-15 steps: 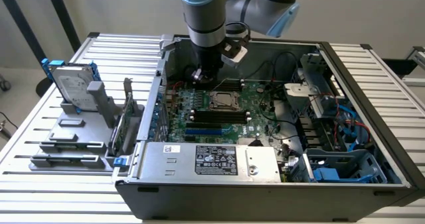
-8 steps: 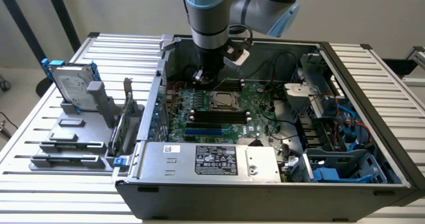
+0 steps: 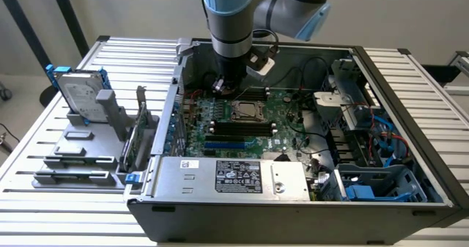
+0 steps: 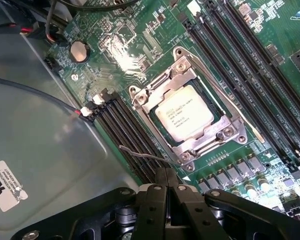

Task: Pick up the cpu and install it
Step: 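Install the first cpu locking lever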

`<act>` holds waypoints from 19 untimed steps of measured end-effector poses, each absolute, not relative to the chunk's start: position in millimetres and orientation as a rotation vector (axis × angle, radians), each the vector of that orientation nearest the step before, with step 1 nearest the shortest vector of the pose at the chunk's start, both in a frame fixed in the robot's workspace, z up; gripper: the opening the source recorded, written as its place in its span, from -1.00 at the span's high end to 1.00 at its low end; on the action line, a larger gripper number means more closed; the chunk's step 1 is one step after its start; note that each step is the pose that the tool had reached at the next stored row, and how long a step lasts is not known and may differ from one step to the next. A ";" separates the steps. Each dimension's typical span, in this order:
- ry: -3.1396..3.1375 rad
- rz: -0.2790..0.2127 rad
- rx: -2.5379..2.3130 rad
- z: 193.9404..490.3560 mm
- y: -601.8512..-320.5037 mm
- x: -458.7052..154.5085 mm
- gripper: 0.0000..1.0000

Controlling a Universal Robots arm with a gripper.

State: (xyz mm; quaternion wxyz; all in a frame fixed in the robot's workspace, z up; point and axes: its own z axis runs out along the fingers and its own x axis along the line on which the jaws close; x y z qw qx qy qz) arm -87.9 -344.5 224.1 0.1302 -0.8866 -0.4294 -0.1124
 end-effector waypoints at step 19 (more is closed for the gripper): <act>-1.235 -0.325 -2.558 206.5 -344.5 -87.6 0.79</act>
